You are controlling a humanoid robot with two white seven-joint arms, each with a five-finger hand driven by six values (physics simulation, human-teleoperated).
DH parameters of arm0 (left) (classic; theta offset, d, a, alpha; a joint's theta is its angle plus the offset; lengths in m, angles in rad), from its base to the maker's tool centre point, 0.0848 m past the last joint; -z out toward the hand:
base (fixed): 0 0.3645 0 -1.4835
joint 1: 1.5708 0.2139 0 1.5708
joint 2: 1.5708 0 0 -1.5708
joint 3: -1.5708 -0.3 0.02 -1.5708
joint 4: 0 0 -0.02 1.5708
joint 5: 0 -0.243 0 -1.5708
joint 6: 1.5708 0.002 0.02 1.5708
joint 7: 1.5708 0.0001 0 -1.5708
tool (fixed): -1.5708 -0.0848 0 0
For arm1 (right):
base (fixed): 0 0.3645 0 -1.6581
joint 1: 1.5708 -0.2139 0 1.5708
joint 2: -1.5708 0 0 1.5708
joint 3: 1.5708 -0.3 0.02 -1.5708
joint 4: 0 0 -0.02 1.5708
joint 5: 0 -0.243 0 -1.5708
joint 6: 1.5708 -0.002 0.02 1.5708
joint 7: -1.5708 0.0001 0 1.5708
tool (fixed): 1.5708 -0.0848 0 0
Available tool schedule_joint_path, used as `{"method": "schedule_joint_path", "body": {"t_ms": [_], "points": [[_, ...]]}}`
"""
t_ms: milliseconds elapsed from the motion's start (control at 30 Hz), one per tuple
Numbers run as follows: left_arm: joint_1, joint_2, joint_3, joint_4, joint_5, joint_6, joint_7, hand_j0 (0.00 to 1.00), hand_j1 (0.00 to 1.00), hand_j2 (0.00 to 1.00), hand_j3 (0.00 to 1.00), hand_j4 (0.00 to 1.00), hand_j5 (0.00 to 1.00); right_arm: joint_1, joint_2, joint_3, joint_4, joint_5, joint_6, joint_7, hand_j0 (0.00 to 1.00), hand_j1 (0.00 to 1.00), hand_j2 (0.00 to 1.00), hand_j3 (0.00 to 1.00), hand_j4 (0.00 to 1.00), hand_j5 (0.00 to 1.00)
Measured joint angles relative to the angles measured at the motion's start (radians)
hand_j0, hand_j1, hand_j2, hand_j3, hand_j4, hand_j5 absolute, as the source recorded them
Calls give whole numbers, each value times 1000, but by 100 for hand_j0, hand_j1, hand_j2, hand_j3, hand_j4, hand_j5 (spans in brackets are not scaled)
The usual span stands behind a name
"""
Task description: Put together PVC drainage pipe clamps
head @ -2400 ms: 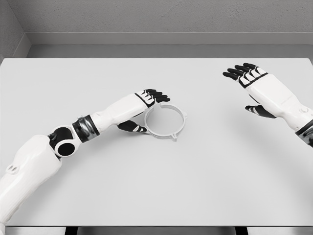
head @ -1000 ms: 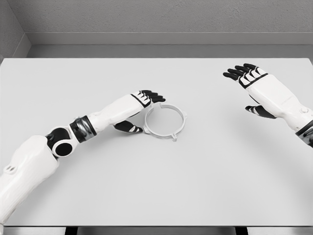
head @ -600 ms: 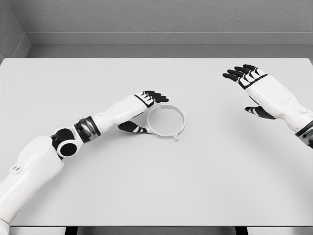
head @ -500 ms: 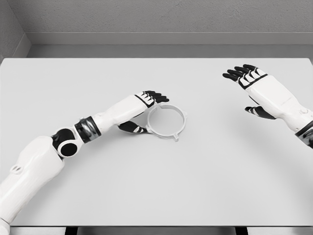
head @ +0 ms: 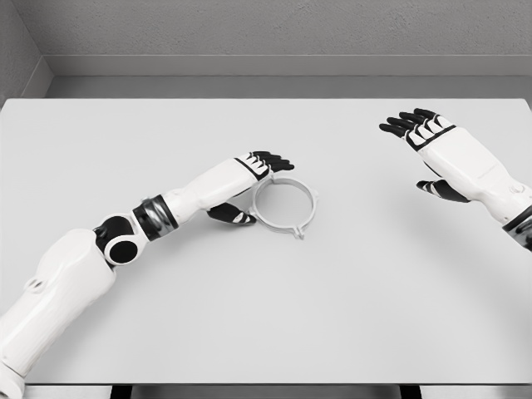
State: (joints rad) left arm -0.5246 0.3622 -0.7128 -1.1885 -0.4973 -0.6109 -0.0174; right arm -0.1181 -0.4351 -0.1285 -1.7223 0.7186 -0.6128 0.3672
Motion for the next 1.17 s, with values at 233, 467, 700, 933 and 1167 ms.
{"method": "schedule_joint_path", "body": {"t_ms": [233, 467, 700, 933, 1167], "points": [[3, 45, 3, -7, 10, 0, 0, 100, 100, 100, 100, 100, 100, 3, 0, 0, 0, 0, 0, 1, 100, 100, 100, 100, 100, 100], [-15, 92, 16, -6, 15, 0, 0, 100, 100, 100, 100, 100, 100, 5, 0, 0, -1, -1, 0, 0, 100, 100, 100, 100, 100, 100], [-15, 97, 21, -5, 15, 0, 0, 100, 100, 100, 100, 100, 100, 5, 0, 0, -1, -2, 0, 0, 100, 100, 100, 100, 100, 100], [-37, 404, 148, -2, 15, 0, 0, 100, 100, 100, 100, 100, 100, 5, 0, 0, 0, 0, 0, 0, 100, 100, 100, 100, 100, 100], [-29, 458, 174, -2, 15, 0, 0, 100, 100, 100, 100, 100, 100, 9, 0, -1, 5, -1, 0, 0, 100, 100, 100, 100, 100, 100]]}}
